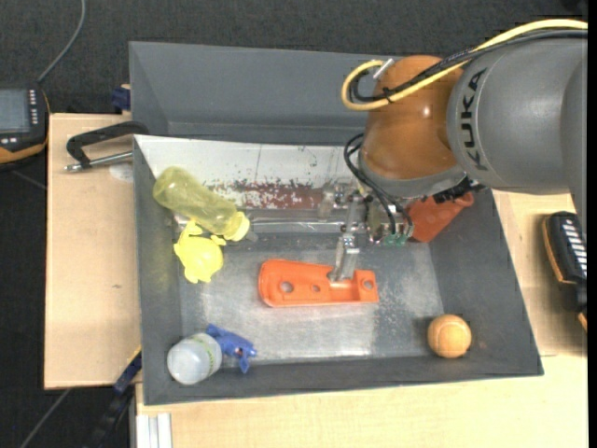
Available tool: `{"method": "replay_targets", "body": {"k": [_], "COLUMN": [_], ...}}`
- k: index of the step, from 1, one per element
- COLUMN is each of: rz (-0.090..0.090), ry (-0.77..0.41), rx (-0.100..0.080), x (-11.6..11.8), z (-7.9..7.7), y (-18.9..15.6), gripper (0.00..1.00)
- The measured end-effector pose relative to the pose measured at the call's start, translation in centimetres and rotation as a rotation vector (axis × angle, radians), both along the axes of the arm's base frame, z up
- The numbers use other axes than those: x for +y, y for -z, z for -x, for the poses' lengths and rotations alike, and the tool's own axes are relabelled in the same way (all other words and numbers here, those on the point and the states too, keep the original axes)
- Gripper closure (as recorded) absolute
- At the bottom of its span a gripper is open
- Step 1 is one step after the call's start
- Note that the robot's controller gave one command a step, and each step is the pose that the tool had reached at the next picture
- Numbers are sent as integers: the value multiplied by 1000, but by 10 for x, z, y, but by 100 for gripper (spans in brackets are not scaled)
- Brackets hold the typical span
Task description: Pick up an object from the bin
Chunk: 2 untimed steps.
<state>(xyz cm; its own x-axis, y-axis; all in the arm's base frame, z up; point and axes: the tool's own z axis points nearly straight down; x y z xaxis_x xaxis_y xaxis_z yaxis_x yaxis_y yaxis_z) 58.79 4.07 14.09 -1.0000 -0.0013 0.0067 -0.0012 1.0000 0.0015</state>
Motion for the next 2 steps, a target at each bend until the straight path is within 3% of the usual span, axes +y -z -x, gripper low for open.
{"method": "replay_targets", "body": {"k": [1,2], "rz": [0,-2], "ry": [1,27], "rx": [-9,-8], "x": [0,6], "z": [-2,18], "y": [-5,57], "gripper": [0,0]}}
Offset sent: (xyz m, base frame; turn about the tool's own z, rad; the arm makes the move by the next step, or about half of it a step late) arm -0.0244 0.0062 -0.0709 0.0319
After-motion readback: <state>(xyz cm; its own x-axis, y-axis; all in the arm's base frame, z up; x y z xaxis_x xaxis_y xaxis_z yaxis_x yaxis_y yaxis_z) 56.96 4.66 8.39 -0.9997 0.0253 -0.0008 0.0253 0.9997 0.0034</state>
